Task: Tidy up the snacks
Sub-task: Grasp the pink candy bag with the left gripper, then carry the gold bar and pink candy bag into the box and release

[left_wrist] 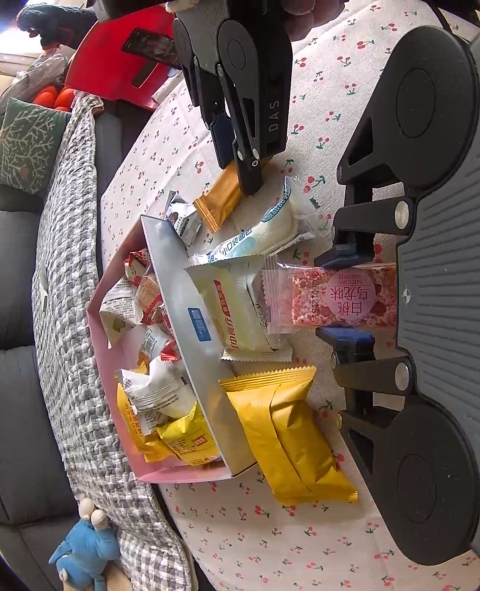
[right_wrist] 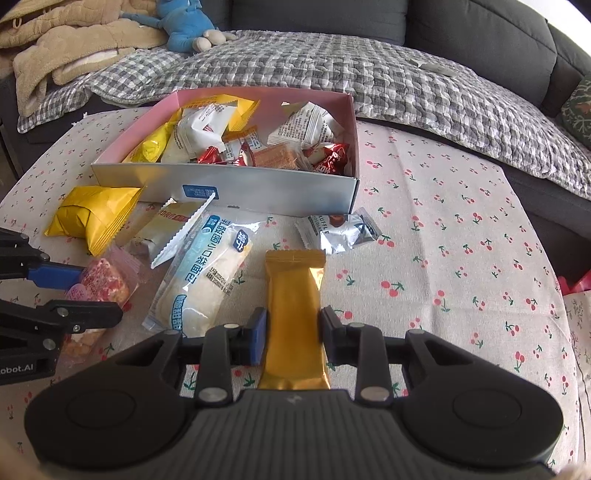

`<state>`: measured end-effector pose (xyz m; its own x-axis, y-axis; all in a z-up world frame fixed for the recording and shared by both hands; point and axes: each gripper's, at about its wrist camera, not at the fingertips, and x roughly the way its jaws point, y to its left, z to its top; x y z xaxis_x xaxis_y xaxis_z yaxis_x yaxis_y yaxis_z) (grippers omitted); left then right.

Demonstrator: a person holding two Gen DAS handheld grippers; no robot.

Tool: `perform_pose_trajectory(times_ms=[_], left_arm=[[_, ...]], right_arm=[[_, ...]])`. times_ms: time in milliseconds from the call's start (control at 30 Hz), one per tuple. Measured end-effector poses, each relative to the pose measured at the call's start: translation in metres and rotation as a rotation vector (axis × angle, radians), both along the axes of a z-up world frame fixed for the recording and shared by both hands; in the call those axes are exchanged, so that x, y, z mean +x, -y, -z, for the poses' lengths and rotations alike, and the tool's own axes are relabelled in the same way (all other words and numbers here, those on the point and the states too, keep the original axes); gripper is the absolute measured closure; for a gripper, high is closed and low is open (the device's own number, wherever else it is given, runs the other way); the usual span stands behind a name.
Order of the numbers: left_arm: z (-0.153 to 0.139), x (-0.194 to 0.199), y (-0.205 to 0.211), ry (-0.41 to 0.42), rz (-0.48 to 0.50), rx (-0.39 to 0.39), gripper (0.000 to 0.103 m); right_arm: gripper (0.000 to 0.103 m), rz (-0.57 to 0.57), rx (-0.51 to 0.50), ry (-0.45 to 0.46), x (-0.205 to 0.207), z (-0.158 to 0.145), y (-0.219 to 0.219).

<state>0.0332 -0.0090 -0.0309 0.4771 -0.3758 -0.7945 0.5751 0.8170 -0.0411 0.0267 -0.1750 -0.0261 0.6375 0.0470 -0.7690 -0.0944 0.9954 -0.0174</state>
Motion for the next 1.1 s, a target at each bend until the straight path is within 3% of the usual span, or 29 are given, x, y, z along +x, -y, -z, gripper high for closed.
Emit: perform_pose_trajectory(times_ms=[267, 667, 1100], left_arm=[[-0.016, -0.005, -0.009, -0.024, -0.027, -0.052, 0.073], [-0.045, -0.005, -0.020, 0.017, -0.053, -0.131, 0.073], [-0.065, 0.037, -0.030, 0.034, -0.168, -0.178, 0.073]], right_arm=[[0.075, 0.032, 0.106, -0.008, -0.003, -0.012, 0.010], [0.075, 0.062, 0.257, 0.003, -0.002, -0.030, 0.023], [0.075, 0.103, 0.365, 0.000, 0.038, -0.049, 0.034]])
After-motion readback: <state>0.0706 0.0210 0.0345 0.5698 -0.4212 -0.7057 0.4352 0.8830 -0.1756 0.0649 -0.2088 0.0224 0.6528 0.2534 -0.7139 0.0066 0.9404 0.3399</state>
